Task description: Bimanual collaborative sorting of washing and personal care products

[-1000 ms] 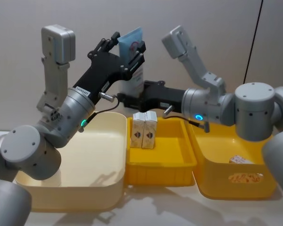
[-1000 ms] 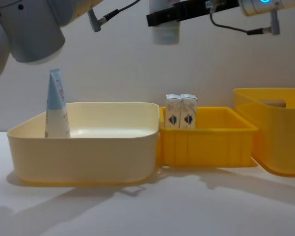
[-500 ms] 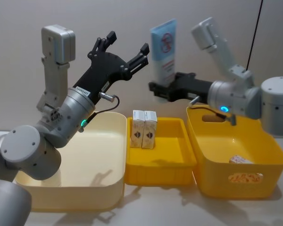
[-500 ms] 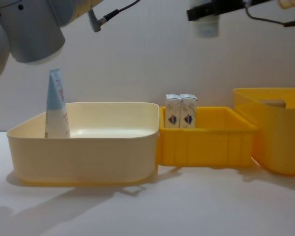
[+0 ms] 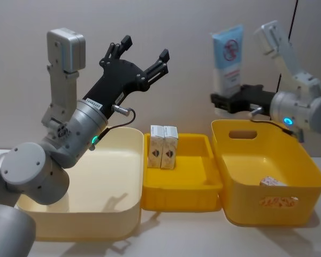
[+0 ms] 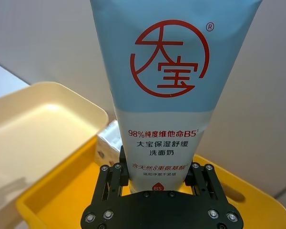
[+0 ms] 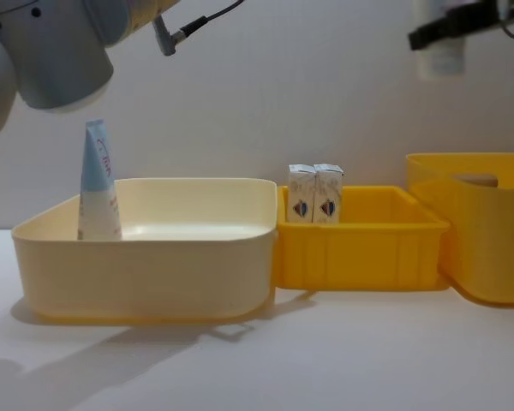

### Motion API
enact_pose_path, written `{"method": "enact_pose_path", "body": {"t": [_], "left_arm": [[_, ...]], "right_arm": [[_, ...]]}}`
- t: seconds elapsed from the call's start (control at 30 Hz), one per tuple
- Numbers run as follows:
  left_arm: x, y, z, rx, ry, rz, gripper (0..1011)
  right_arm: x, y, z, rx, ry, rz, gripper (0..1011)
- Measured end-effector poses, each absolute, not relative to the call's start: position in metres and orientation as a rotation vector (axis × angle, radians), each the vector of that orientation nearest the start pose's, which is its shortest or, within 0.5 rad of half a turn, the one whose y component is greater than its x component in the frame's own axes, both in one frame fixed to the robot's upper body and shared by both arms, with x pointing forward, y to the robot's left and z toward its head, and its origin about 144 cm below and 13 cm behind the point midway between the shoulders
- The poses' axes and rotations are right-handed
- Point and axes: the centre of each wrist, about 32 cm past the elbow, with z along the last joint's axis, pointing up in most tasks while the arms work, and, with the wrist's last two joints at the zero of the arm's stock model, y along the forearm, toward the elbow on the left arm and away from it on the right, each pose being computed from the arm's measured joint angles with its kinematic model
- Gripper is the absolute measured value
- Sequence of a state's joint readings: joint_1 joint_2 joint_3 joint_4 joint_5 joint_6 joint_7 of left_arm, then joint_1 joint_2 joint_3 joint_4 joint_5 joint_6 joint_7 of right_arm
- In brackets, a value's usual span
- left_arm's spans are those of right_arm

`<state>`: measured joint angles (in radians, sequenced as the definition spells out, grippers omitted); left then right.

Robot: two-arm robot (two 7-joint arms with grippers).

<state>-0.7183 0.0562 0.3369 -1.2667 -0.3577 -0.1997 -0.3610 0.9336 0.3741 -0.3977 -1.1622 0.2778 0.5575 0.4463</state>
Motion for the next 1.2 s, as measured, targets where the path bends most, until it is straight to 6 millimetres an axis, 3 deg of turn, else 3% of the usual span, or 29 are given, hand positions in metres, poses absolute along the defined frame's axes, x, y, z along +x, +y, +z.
{"method": "enact_pose_path", "body": {"t": [0.73, 0.83, 0.87, 1.2], "left_arm": [[0.614, 0.147, 1.336, -0.461, -0.36, 0.855, 1003], [0.614, 0.147, 1.336, -0.461, -0.36, 0.855, 1003], [0.614, 0.147, 1.336, -0.461, -0.36, 0.854, 1003], [0.614, 0.147, 1.336, -0.461, -0.36, 0.855, 1003]], "right_arm": [[0.659, -0.319, 1.393, -0.575, 0.215, -1.214, 612], [0.662, -0.322, 1.391, -0.605, 0.248, -1.22, 660], [0.664, -0.324, 1.391, -0.624, 0.267, -1.223, 732], [0.678, -0.335, 1.385, -0.745, 0.4, -1.236, 986]]}}
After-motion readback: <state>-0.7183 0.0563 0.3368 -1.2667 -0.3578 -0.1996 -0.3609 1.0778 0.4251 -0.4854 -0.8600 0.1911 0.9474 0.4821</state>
